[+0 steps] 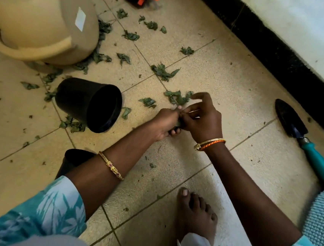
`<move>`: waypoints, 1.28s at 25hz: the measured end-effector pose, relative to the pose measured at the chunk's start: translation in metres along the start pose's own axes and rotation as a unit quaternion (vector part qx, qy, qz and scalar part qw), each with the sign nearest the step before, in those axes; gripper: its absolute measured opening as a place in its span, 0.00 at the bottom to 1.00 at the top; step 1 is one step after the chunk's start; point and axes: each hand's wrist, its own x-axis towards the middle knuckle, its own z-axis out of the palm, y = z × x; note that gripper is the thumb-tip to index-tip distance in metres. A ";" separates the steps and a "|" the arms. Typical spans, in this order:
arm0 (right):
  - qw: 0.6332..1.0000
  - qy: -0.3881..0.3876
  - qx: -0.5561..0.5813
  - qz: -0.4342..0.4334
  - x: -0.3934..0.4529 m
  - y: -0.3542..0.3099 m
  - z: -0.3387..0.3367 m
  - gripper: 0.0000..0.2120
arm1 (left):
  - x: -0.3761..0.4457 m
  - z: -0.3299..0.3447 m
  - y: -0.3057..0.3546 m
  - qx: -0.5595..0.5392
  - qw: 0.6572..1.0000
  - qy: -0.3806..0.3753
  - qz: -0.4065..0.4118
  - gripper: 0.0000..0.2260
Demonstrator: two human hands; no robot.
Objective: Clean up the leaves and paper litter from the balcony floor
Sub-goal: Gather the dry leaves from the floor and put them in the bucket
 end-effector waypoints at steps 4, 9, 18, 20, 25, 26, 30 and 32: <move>0.990 -0.055 -0.103 -0.086 0.003 -0.009 0.017 0.17 | 0.002 -0.012 -0.005 0.011 0.998 0.045 0.032 0.17; 0.986 0.053 -0.157 0.031 0.036 -0.006 0.013 0.14 | 0.011 -0.050 -0.001 -0.034 0.994 0.103 -0.006 0.13; 0.923 -0.080 -0.358 -0.119 0.029 0.008 0.068 0.19 | 0.007 -0.073 -0.006 -0.095 0.987 0.129 -0.018 0.16; 0.912 -0.066 -0.362 -0.179 0.025 0.015 0.068 0.17 | 0.006 -0.071 -0.008 -0.115 0.987 0.114 -0.014 0.17; 0.978 -0.012 -0.191 -0.078 0.047 0.008 0.041 0.11 | 0.002 -0.066 -0.009 -0.124 0.990 0.062 -0.032 0.19; 0.993 -0.020 -0.115 -0.010 0.049 -0.002 0.031 0.10 | 0.002 -0.066 -0.008 -0.120 0.991 0.049 -0.038 0.19; 0.979 -0.204 0.011 0.023 0.034 -0.035 0.013 0.08 | 0.000 -0.057 -0.001 -0.119 0.992 -0.004 -0.047 0.18; 0.970 -0.224 -0.093 -0.027 0.027 -0.039 0.016 0.07 | -0.002 -0.053 0.005 -0.108 0.992 -0.042 -0.046 0.19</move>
